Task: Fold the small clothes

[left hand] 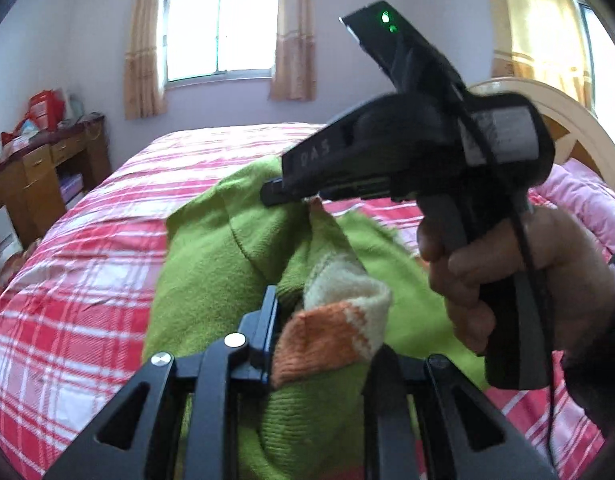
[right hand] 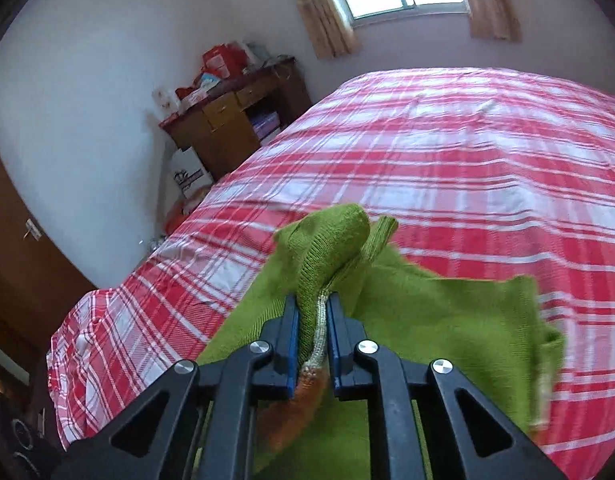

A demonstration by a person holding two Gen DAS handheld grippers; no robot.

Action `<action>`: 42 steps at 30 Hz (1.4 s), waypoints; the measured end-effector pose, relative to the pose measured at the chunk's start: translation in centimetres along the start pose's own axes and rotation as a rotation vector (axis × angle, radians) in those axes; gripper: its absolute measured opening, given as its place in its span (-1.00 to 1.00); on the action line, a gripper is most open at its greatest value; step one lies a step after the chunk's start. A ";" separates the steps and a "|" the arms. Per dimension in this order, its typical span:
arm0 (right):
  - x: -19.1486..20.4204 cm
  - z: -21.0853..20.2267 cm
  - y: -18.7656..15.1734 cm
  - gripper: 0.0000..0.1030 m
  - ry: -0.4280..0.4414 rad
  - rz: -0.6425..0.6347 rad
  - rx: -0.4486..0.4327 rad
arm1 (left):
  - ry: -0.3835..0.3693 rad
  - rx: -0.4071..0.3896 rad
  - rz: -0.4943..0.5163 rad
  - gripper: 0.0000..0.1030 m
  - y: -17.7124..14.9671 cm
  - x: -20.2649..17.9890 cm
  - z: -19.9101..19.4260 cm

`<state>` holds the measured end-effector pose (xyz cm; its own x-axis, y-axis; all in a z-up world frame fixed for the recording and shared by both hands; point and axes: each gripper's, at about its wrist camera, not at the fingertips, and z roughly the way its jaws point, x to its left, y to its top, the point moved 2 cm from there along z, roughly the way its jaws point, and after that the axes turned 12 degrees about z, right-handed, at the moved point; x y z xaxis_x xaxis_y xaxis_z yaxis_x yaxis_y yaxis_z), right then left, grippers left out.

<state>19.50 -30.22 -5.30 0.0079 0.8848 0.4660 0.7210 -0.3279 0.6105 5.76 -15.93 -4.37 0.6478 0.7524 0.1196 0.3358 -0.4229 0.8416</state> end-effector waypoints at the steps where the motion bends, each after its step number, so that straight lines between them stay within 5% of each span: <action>1: -0.7 -0.6 0.2 -0.77 -0.001 0.009 -0.005 | -0.016 0.000 -0.001 -0.61 0.4 -0.5 0.3; 13: -12.0 -3.6 -0.3 -0.77 -0.068 0.157 0.018 | -0.091 0.084 0.083 -0.61 2.2 -9.7 5.3; 20: -15.8 -2.3 -2.2 -0.77 -0.094 0.201 0.024 | -0.077 0.114 0.122 -0.56 1.9 -10.8 6.4; 23: -15.8 -2.5 -2.8 -0.76 -0.094 0.200 -0.023 | -0.115 0.115 0.098 -0.36 1.8 -10.2 5.4; 25: -15.8 -2.8 -3.2 -0.63 -0.099 0.214 -0.042 | -0.162 0.122 0.076 -0.04 1.7 -9.3 3.9; 27: -15.8 -3.7 -3.8 -0.02 -0.126 0.237 -0.044 | -0.192 0.109 0.057 0.10 0.6 -7.7 1.6; 28: -15.9 -4.5 -4.1 0.02 -0.149 0.253 -0.041 | -0.194 0.091 0.052 0.18 0.0 -6.5 0.5; 31: -16.3 -9.6 -6.2 0.02 -0.119 0.342 -0.129 | -0.152 0.046 0.020 0.29 -1.9 -2.6 -3.1; 35: -15.0 -15.0 -9.5 0.02 -0.083 0.345 -0.189 | -0.070 0.086 -0.044 0.29 -5.0 1.7 -4.8; 42: -5.4 -15.6 -12.0 0.02 -0.123 -0.005 -0.109 | 0.032 0.205 -0.060 0.29 -7.5 2.6 -2.2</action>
<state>-0.02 -36.23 -5.19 0.0936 0.9183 0.3847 0.6420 -0.3510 0.6816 3.41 -9.64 -9.18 0.6013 0.7937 0.0922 0.5075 -0.4685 0.7232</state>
